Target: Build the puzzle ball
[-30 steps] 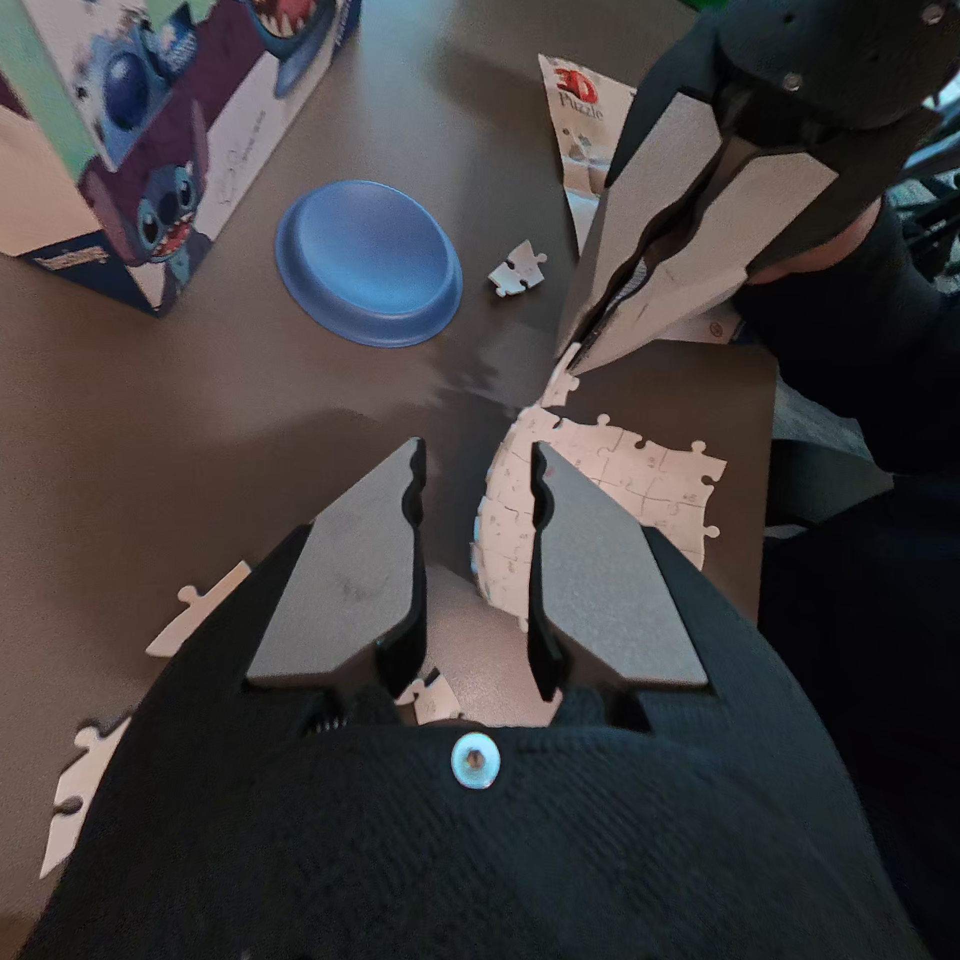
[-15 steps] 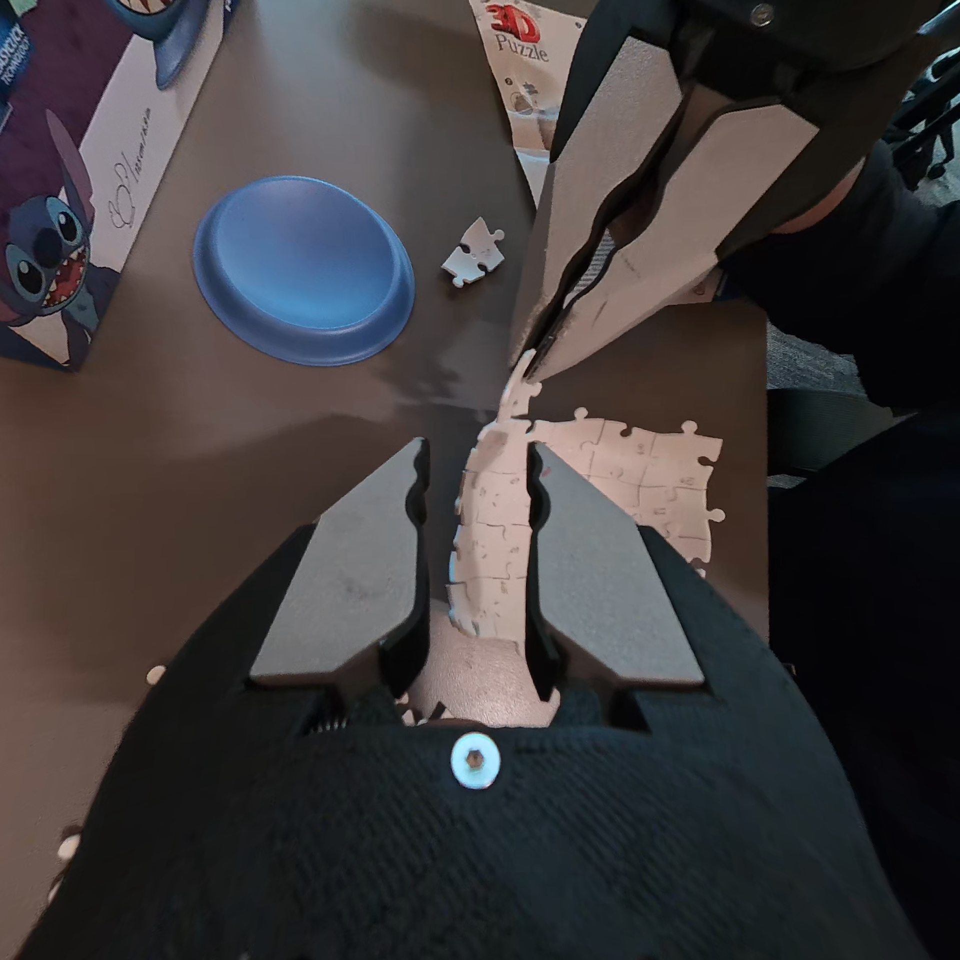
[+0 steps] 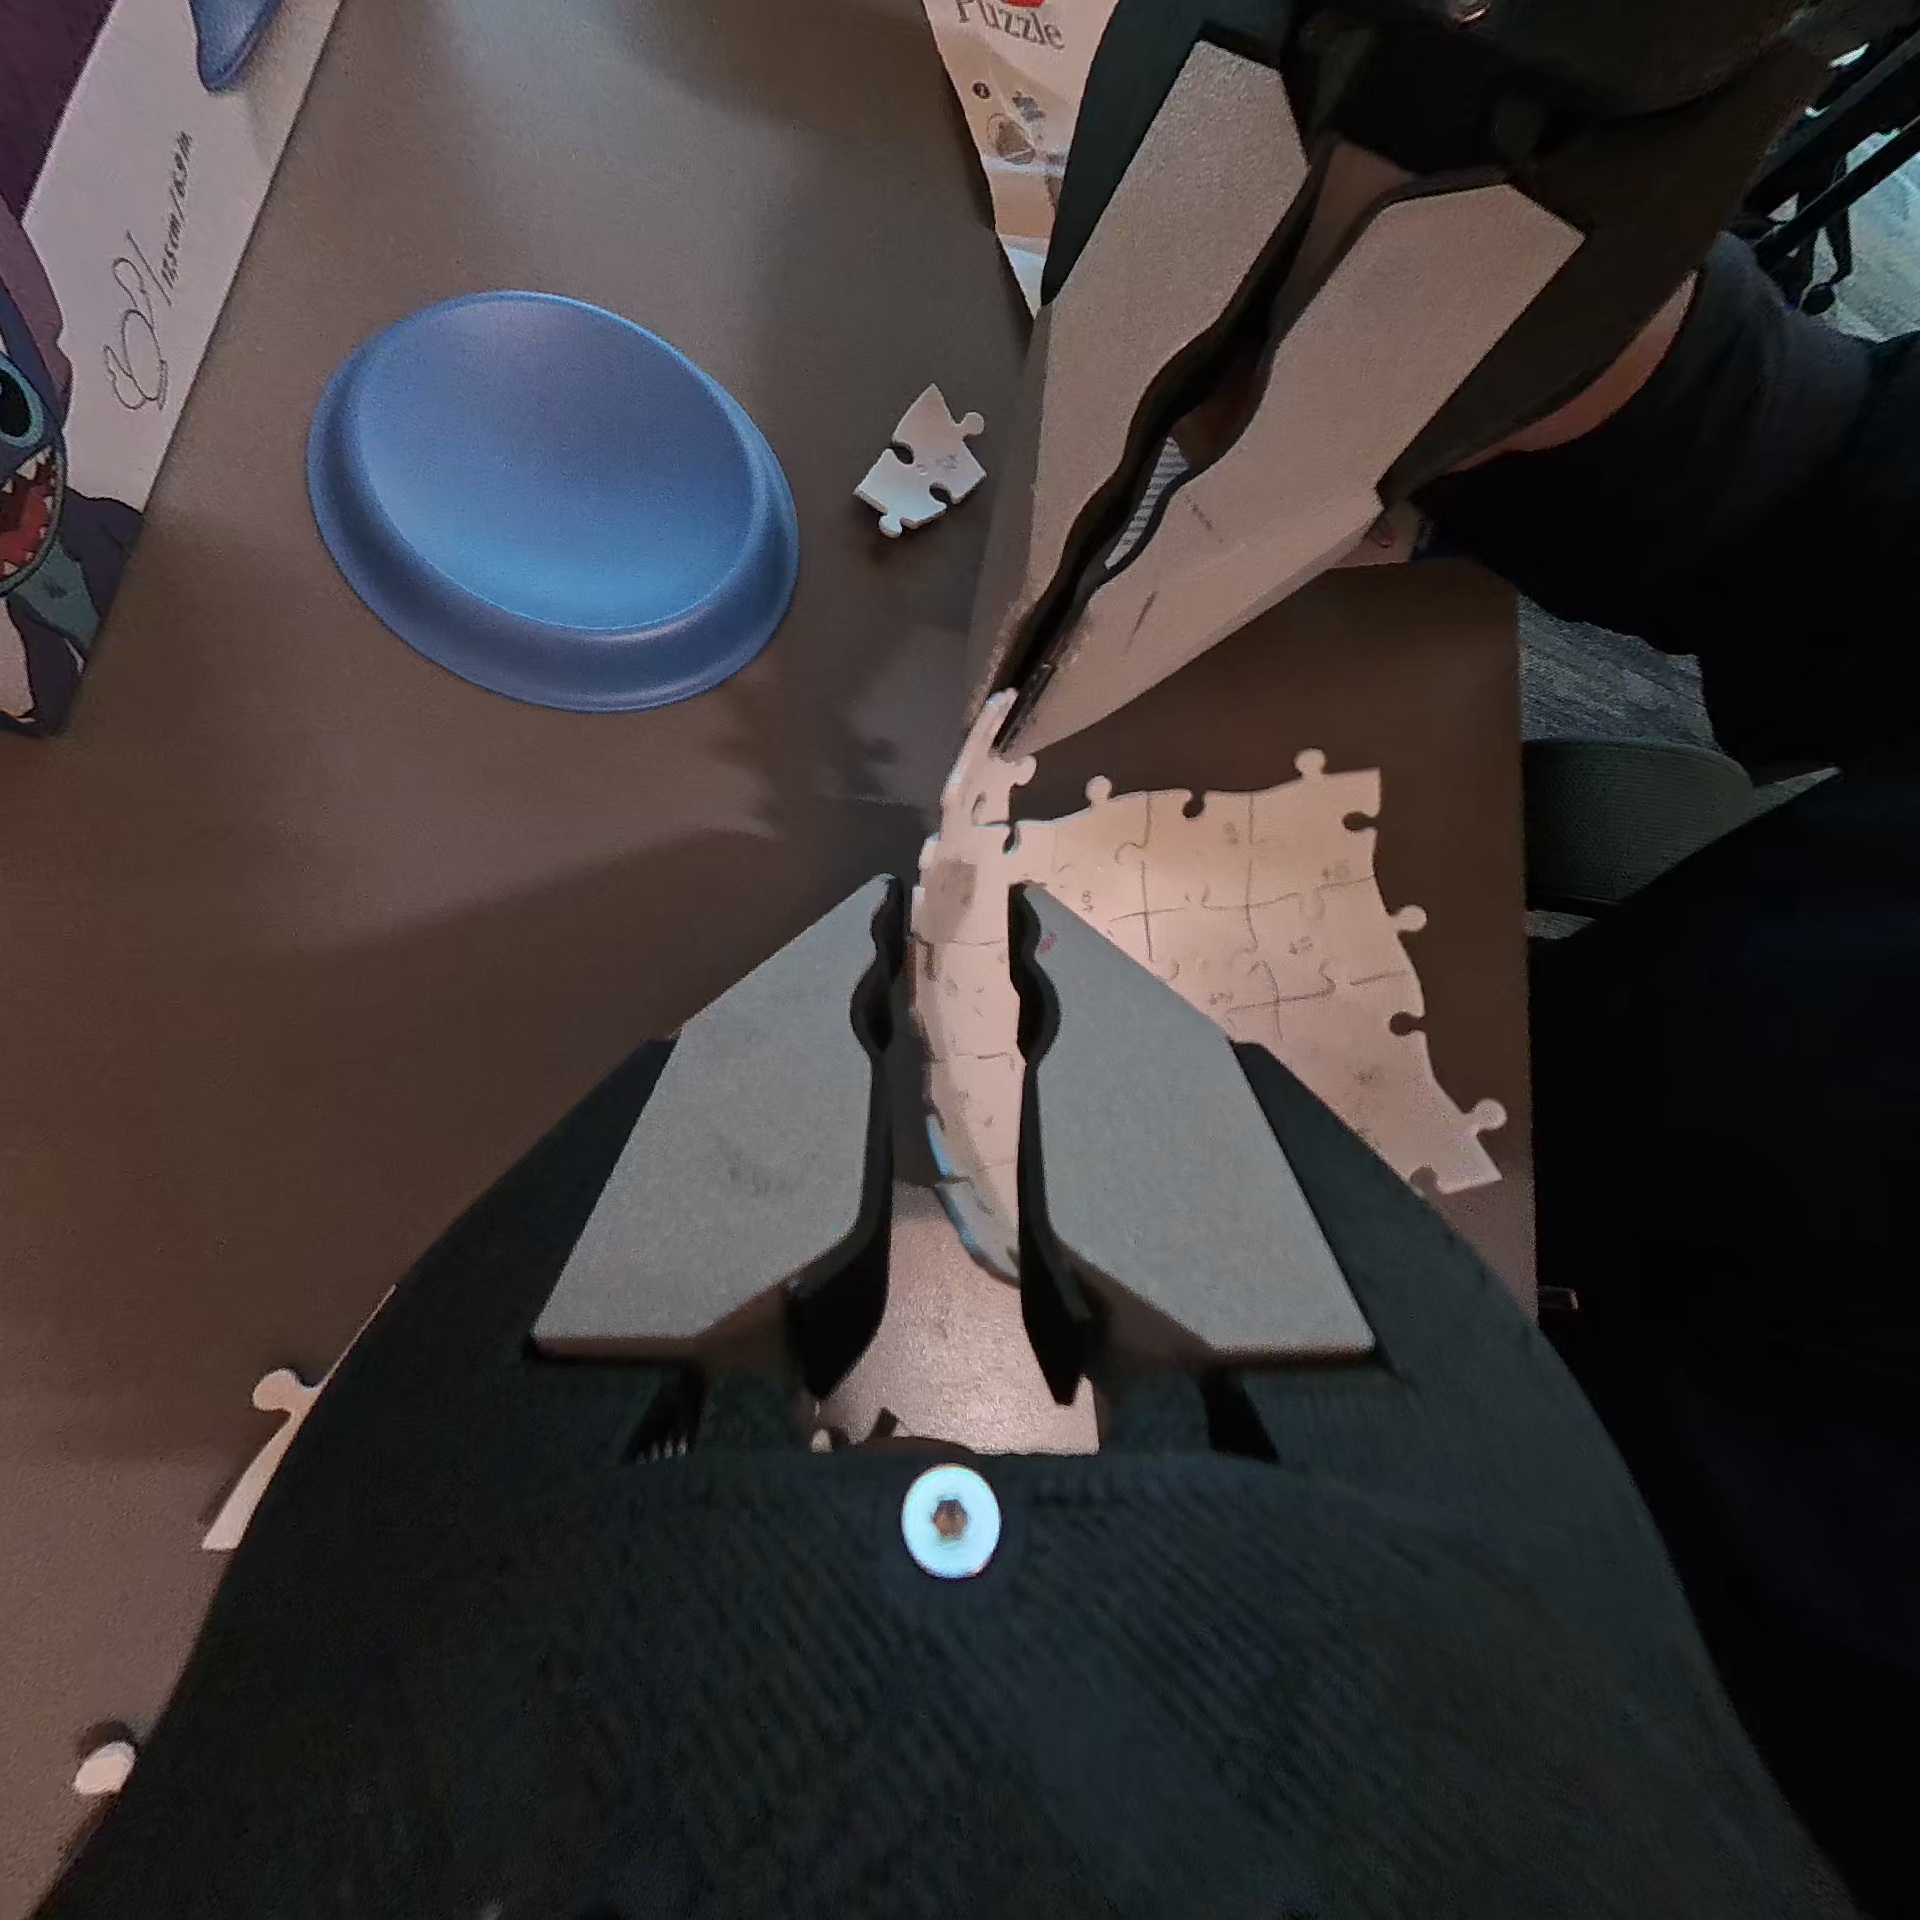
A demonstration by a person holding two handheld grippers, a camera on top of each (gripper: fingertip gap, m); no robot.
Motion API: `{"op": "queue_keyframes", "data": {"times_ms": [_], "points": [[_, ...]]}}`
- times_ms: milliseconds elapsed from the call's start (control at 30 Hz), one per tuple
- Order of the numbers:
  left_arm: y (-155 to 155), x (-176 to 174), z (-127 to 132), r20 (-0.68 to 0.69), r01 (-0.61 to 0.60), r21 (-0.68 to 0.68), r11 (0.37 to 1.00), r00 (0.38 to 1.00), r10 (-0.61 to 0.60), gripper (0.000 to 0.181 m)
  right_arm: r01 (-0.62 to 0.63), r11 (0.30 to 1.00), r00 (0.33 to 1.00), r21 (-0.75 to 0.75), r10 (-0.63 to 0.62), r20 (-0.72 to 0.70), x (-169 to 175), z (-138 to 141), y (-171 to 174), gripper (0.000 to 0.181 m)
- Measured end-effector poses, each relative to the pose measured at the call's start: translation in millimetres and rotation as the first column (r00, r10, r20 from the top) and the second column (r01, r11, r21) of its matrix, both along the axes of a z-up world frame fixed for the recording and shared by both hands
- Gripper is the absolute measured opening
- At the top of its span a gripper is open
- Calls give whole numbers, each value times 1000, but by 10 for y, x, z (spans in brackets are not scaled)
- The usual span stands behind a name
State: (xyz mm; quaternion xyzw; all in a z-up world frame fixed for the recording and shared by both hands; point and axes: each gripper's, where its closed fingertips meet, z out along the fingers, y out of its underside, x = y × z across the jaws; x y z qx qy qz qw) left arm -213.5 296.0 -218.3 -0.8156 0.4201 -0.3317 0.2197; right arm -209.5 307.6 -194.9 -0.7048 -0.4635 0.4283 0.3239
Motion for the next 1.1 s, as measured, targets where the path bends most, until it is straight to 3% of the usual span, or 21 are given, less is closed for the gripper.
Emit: {"op": "queue_keyframes", "data": {"times_ms": [300, 467, 733, 967, 1100], "points": [[-9, -28, -43, 4, 46, -5, 999, 999, -46, 9, -25, 999, 998, -25, 24, -56, -24, 48, -16, 0], [1, -117, 14, -8, 20, -5, 1000, 1000, -20, 23, -28, 999, 997, -40, 25, -67, -23, 45, -6, 0], [-62, -102, -77, -52, 49, -6, 999, 997, -50, 9, -28, 999, 996, -39, 25, -80, -33, 59, -4, 0], [-81, -73, -89, -33, 61, -27, 998, 998, -61, 6, -35, 999, 991, -33, 31, -127, -11, 157, -4, 0], [-84, -71, -88, -24, 66, -33, 997, 998, -66, 6, -61, 998, 995, -6, 60, -78, -53, 66, -60, 0]]}}
